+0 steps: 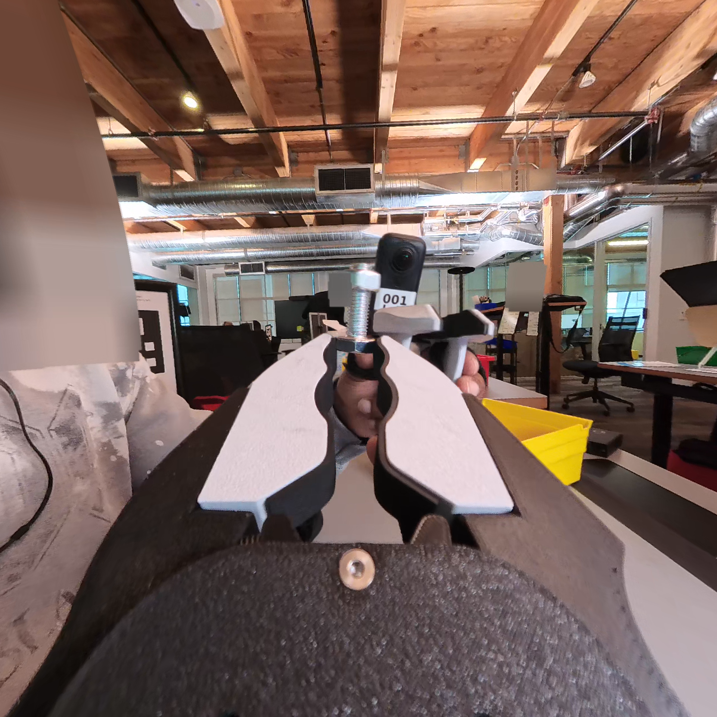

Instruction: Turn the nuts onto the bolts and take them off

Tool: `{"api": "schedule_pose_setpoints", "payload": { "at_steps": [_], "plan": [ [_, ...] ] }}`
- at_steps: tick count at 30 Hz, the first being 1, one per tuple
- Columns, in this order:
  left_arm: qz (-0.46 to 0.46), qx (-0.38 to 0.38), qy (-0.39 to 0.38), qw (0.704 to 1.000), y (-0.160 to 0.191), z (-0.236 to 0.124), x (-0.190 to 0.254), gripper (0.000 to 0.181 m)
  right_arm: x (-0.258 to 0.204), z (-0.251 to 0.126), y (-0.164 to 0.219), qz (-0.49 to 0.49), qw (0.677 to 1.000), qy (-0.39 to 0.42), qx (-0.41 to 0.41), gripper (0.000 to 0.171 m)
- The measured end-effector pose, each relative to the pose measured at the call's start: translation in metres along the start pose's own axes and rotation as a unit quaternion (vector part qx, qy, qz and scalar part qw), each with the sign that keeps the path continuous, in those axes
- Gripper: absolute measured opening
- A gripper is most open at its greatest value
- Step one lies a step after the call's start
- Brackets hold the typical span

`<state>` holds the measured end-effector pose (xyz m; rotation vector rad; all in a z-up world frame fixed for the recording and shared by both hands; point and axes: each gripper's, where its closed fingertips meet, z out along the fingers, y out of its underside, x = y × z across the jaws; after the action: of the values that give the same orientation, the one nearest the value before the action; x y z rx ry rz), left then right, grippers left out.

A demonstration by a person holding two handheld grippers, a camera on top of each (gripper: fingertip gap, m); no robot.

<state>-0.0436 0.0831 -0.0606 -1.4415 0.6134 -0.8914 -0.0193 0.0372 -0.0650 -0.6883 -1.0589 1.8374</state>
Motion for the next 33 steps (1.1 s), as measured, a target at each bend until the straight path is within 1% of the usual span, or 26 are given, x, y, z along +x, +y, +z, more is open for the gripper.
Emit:
{"api": "schedule_pose_setpoints", "payload": {
  "at_steps": [3, 5, 7, 9, 10, 11, 12, 14, 16, 18, 20, 21, 22, 23, 24, 25, 27, 29, 31, 33],
  "plan": [
    [-0.010, 0.024, 0.045, 0.999, -0.010, 0.000, 0.016, 0.030, 0.007, -0.003, 0.000, 0.005, 1.000, 0.014, 0.002, 0.018],
    [-0.008, 0.022, 0.066, 0.998, -0.010, 0.003, 0.028, 0.034, 0.013, -0.005, 0.004, 0.007, 1.000, 0.028, -0.003, 0.018],
    [-0.008, 0.014, 0.070, 0.997, -0.007, 0.007, 0.031, 0.035, 0.015, -0.005, 0.006, 0.007, 0.999, 0.033, -0.007, 0.018],
    [-0.012, 0.000, 0.047, 0.999, 0.000, 0.010, 0.022, 0.031, 0.013, -0.003, 0.007, 0.007, 0.999, 0.031, -0.008, 0.018],
    [-0.013, -0.017, 0.007, 1.000, 0.006, 0.009, 0.008, 0.017, 0.009, -0.003, 0.005, 0.005, 1.000, 0.022, -0.005, 0.018],
    [-0.006, -0.032, -0.029, 0.999, 0.012, 0.007, -0.007, 0.016, 0.007, -0.002, 0.005, 0.004, 1.000, 0.016, -0.007, 0.018],
    [-0.008, -0.031, -0.036, 0.999, 0.015, 0.005, -0.013, 0.018, 0.006, -0.002, 0.005, -0.002, 1.000, 0.016, -0.010, 0.018],
    [-0.042, -0.009, 0.002, 0.999, 0.009, 0.004, -0.008, 0.025, 0.010, -0.003, 0.005, -0.001, 1.000, 0.024, -0.010, 0.018],
    [-0.041, 0.012, 0.030, 0.999, 0.001, 0.003, 0.004, 0.031, 0.017, -0.007, 0.006, 0.006, 0.999, 0.037, -0.008, 0.018],
    [-0.030, 0.007, 0.049, 0.998, 0.000, 0.006, 0.015, 0.038, 0.023, -0.009, 0.009, 0.005, 0.999, 0.051, -0.014, 0.018],
    [-0.026, -0.002, 0.055, 0.998, 0.003, 0.010, 0.022, 0.040, 0.026, -0.009, 0.012, 0.005, 0.998, 0.060, -0.020, 0.018],
    [-0.022, -0.008, 0.043, 0.999, 0.005, 0.012, 0.019, 0.035, 0.025, -0.009, 0.013, 0.007, 0.998, 0.058, -0.019, 0.018],
    [-0.019, -0.008, 0.027, 0.999, 0.006, 0.012, 0.013, 0.038, 0.024, -0.008, 0.013, 0.009, 0.998, 0.056, -0.019, 0.018],
    [-0.028, -0.015, -0.007, 0.999, 0.008, 0.009, -0.001, 0.014, 0.022, -0.008, 0.012, 0.007, 0.999, 0.050, -0.014, 0.018],
    [-0.028, -0.023, -0.042, 0.998, 0.013, 0.005, -0.016, 0.015, 0.018, -0.008, 0.009, 0.008, 0.999, 0.035, -0.008, 0.018],
    [-0.035, -0.022, -0.049, 0.998, 0.014, 0.001, -0.023, 0.018, 0.016, -0.007, 0.008, 0.006, 0.999, 0.032, -0.009, 0.018],
    [-0.060, -0.008, -0.018, 0.998, 0.010, -0.001, -0.018, 0.024, 0.016, -0.007, 0.008, -0.002, 0.999, 0.035, -0.016, 0.018],
    [-0.052, 0.003, 0.013, 0.999, 0.004, 0.001, -0.005, 0.029, 0.021, -0.009, 0.010, 0.005, 0.999, 0.047, -0.015, 0.018],
    [-0.042, -0.001, 0.044, 0.998, 0.004, 0.006, 0.011, 0.037, 0.027, -0.010, 0.014, 0.007, 0.998, 0.060, -0.022, 0.018],
    [-0.035, -0.014, 0.050, 0.998, 0.008, 0.012, 0.018, 0.038, 0.028, -0.010, 0.017, 0.006, 0.998, 0.064, -0.027, 0.018]
  ]
}}
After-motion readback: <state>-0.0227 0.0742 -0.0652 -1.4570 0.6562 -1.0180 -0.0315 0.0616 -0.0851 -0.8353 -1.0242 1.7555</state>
